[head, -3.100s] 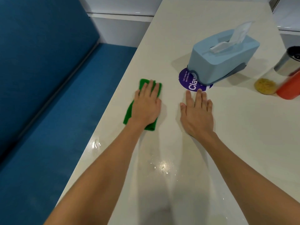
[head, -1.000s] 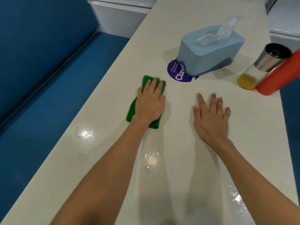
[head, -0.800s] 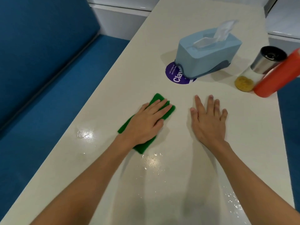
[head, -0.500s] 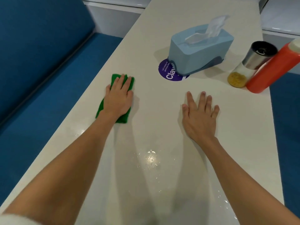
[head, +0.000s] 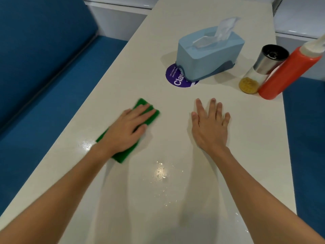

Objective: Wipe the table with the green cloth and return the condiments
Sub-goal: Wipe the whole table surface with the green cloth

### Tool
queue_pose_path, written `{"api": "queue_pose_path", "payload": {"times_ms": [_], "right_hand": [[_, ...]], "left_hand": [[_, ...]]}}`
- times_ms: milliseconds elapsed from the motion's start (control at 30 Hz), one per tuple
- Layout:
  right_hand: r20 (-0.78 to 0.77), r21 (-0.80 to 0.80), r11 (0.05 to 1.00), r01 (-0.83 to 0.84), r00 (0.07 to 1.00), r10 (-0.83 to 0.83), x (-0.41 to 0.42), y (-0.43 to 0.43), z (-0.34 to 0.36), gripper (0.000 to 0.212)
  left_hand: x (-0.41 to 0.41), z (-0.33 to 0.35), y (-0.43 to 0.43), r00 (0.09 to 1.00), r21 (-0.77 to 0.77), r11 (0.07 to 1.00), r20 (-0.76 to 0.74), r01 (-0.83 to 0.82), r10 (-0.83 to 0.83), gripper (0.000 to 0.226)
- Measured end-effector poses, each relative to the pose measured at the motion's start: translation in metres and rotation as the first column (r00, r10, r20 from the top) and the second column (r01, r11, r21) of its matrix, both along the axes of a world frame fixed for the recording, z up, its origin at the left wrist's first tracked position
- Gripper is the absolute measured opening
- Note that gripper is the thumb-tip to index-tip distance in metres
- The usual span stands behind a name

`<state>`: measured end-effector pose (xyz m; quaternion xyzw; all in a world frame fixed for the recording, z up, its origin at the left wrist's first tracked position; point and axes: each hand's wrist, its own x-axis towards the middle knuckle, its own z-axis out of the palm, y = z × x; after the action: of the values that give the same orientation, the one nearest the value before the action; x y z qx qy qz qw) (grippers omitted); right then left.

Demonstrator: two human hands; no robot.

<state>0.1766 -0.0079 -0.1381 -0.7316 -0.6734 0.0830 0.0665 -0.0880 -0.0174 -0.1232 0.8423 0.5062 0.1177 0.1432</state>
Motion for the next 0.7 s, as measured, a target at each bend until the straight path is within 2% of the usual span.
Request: {"api": "queue_pose_path", "payload": {"times_ms": [133, 200, 267, 333, 400, 533, 633, 700], "right_hand": [[0.015, 0.017, 1.000, 0.004, 1.000, -0.004, -0.003, 0.002, 0.000, 0.053], [0.021, 0.017, 1.000, 0.008, 1.000, -0.009, -0.002, 0.003, -0.001, 0.053], [0.030, 0.023, 1.000, 0.013, 0.999, -0.014, 0.000, 0.002, -0.002, 0.053], [0.034, 0.027, 1.000, 0.013, 0.999, -0.014, 0.000, 0.001, -0.002, 0.053], [0.021, 0.019, 1.000, 0.011, 1.000, -0.011, 0.000, 0.001, -0.002, 0.053], [0.006, -0.009, 1.000, 0.008, 1.000, -0.008, 0.002, 0.000, 0.000, 0.053], [0.019, -0.009, 1.000, 0.001, 1.000, -0.001, 0.003, -0.002, 0.000, 0.053], [0.022, 0.002, 1.000, -0.001, 1.000, 0.001, 0.001, -0.001, 0.000, 0.053]], "left_hand": [[-0.018, -0.005, 0.042, 0.954, 0.050, 0.954, -0.037, -0.297, 0.299, 0.059], [0.005, -0.009, 0.059, 0.907, 0.082, 0.909, -0.077, -0.408, 0.414, 0.057], [0.037, -0.008, 0.066, 0.881, 0.074, 0.887, -0.111, -0.455, 0.461, 0.056], [0.069, -0.007, 0.060, 0.903, 0.054, 0.911, -0.119, -0.410, 0.413, 0.064], [0.096, -0.007, 0.037, 0.959, 0.046, 0.962, -0.077, -0.270, 0.273, 0.071], [0.088, -0.007, -0.006, 0.998, 0.011, 0.998, -0.008, 0.061, -0.061, 0.055], [0.038, -0.005, -0.004, 0.995, -0.004, 0.995, -0.003, 0.100, -0.100, 0.055], [0.001, -0.004, 0.010, 1.000, 0.006, 1.000, -0.025, 0.017, -0.017, 0.056]]}}
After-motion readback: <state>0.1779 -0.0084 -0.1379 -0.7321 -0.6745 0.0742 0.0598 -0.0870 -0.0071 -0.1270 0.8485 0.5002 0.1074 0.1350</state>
